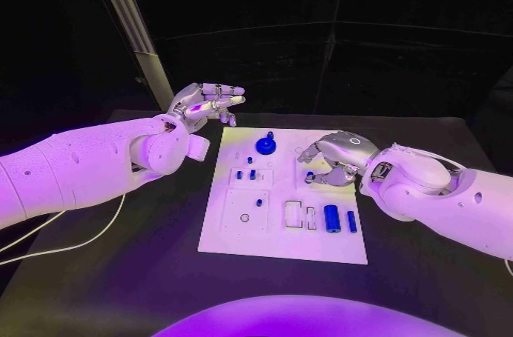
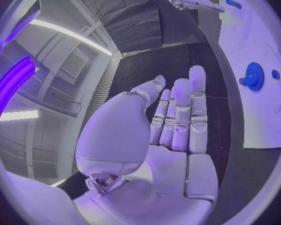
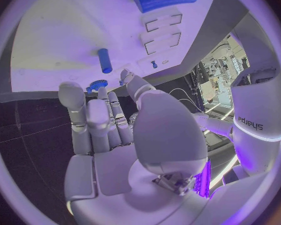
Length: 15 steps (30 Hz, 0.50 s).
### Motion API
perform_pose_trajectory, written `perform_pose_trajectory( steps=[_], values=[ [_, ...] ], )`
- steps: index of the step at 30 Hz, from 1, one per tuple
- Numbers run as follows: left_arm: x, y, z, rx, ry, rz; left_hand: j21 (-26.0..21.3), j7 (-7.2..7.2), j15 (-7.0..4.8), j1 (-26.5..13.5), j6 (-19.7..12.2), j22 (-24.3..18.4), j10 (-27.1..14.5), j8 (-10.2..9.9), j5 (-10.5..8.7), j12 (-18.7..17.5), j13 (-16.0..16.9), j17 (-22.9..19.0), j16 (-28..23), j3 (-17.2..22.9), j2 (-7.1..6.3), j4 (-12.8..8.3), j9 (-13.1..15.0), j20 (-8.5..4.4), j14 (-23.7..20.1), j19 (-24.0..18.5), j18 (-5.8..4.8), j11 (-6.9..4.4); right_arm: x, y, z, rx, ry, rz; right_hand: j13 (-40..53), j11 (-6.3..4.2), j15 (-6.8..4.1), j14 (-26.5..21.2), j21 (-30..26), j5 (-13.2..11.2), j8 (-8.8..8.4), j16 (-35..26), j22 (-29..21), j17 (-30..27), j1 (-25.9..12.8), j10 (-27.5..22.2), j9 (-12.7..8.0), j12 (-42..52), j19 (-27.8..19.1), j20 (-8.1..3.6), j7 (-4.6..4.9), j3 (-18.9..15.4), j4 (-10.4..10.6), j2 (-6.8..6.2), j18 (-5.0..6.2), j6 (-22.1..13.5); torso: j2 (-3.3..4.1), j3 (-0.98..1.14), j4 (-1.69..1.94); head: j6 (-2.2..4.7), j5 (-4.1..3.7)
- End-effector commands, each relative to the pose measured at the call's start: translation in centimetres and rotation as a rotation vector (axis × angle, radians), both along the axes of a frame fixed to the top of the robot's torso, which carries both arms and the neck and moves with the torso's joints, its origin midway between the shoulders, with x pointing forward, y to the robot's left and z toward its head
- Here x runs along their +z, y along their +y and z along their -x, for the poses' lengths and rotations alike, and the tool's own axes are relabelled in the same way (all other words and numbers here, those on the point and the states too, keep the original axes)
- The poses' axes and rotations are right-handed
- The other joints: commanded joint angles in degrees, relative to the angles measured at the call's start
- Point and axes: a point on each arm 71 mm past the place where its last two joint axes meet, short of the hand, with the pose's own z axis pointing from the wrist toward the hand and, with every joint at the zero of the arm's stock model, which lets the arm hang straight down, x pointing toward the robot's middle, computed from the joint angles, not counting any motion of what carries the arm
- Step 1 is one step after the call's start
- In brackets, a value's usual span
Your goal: Assemble the parts on the task board
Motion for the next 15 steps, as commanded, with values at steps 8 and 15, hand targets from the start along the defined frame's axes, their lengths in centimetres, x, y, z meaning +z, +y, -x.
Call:
perform_pose_trajectory(
  steps=[8,15],
  values=[
    [0.1,-0.1,0.0,-0.016,0.002,0.010,-0.1,0.15,-0.02,0.3,0.2,-0.1,-0.3,0.1,0.22,0.3,-0.1,-0.1,-0.4,0.0,0.08,-0.2,-0.1,-0.13,-0.3,-0.4,0.73,0.09,-0.8,-0.4,-0.7,-0.041,0.063,0.096,0.1,-0.70,-0.52,0.4,0.0,-0.3,0.43,-0.7,0.5,-0.8,1.3,1.2,0.2,1.4,0.8,-0.42,-0.74,-0.9,0.2,1.36,-0.05,1.4,0.09,-0.06,0.13,0.04,-0.15],
    [0.1,-0.1,0.0,-0.015,0.002,0.009,-0.2,0.15,-0.02,0.3,0.2,-0.1,-0.3,0.2,0.21,0.4,-0.1,-0.1,-0.4,0.0,0.11,-0.2,-0.1,-0.13,-0.4,-0.4,0.73,0.08,-1.2,-0.3,-0.6,-0.024,0.111,0.135,0.0,-1.13,-0.91,1.0,1.1,0.0,0.78,0.3,2.2,0.5,1.3,4.2,0.4,2.2,1.9,-0.78,-1.02,-0.8,0.7,1.87,-0.39,3.5,0.07,-0.02,0.03,-0.34,0.06]
  ],
)
